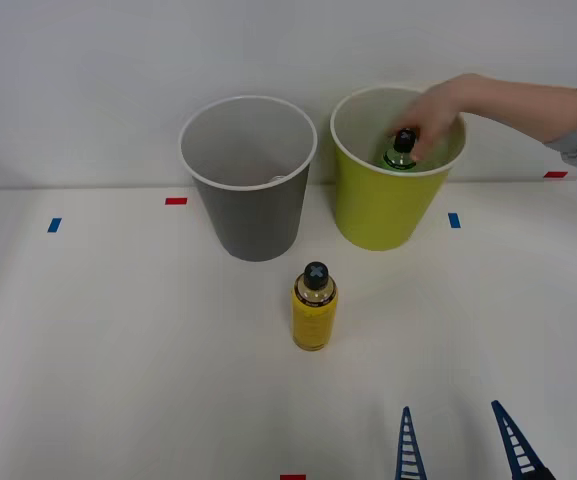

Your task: Put cans in the gray bin, plastic bottles in the light green bin

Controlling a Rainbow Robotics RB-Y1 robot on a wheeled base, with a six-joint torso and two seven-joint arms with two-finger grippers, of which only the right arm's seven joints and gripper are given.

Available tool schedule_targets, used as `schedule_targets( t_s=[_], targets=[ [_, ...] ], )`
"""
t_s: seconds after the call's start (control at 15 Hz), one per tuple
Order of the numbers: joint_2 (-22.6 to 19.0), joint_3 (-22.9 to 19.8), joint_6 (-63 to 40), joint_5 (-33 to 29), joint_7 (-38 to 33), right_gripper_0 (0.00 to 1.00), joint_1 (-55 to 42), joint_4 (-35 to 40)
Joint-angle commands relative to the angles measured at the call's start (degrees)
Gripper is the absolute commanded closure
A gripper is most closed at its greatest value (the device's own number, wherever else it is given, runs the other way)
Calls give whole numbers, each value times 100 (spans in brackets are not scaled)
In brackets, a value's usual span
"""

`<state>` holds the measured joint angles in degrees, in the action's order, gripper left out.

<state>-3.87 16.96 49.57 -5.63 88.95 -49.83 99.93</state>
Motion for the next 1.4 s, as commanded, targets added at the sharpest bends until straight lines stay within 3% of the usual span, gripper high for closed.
schedule_targets(
  t_s=[0.07,1.4],
  targets=[
    [0,0,0,0,0,0,0,0],
    [0,0,0,0,0,0,0,0]
  ],
)
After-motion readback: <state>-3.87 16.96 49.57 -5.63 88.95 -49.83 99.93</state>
